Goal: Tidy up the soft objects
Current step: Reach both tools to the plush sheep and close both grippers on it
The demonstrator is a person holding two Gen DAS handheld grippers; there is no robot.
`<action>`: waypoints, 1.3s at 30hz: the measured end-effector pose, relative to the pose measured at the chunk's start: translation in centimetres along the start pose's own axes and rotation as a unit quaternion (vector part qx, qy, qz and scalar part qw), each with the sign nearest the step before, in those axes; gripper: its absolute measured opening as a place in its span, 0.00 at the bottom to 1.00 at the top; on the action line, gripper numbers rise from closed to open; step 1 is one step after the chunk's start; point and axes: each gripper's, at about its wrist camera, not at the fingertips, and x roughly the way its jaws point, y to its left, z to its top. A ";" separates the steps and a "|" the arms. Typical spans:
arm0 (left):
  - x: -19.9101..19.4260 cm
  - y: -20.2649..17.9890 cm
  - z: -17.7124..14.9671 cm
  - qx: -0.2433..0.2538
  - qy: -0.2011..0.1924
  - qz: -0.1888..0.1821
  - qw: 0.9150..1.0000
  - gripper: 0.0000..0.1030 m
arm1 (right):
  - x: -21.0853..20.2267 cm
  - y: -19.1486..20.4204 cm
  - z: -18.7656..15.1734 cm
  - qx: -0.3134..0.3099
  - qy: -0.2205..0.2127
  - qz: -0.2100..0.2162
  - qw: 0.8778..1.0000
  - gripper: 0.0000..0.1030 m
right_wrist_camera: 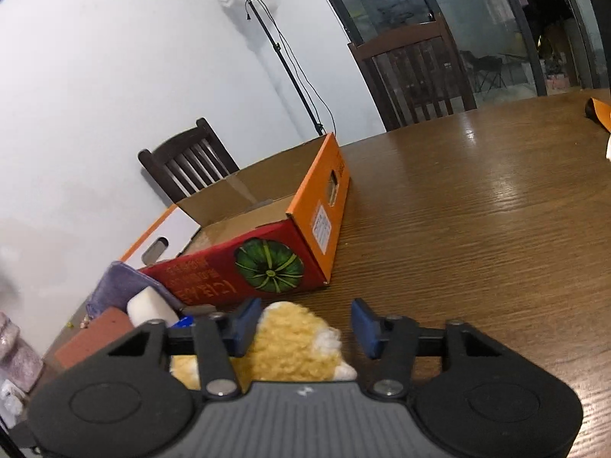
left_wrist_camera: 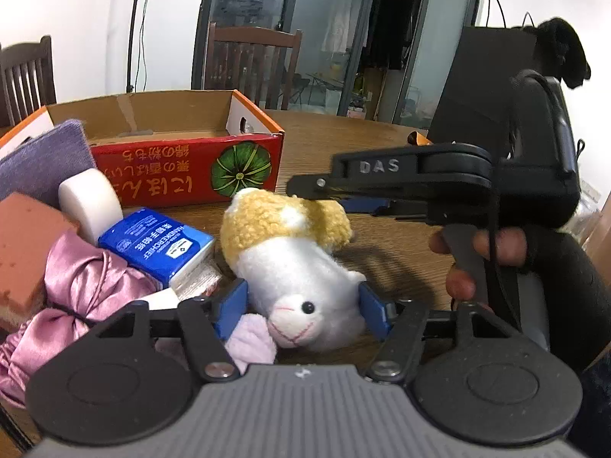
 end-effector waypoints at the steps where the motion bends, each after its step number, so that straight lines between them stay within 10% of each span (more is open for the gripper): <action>1: -0.3 0.4 0.0 -0.007 0.003 -0.003 1.000 0.63 | -0.3 0.1 -0.1 0.002 0.001 -0.003 1.000 0.34; 12: -4.7 4.0 0.0 -0.070 -0.017 0.020 0.997 0.65 | -10.1 3.2 -6.7 -0.010 -0.017 -0.006 1.000 0.24; 16: -3.7 3.2 0.5 -0.076 -0.008 0.012 0.997 0.66 | -9.5 3.4 -4.3 -0.060 -0.062 -0.025 0.996 0.61; 23: -2.0 3.5 0.4 -0.110 -0.001 0.015 0.994 0.59 | -2.0 0.4 -0.5 -0.014 -0.005 -0.001 1.000 0.57; 30: -2.5 4.7 0.2 -0.125 -0.007 -0.012 0.992 0.57 | -8.4 1.7 -5.5 0.031 0.001 0.009 0.999 0.40; 39: -2.5 5.6 -0.2 -0.149 -0.001 -0.042 0.988 0.71 | -11.4 5.0 -7.9 -0.056 -0.045 -0.042 0.997 0.67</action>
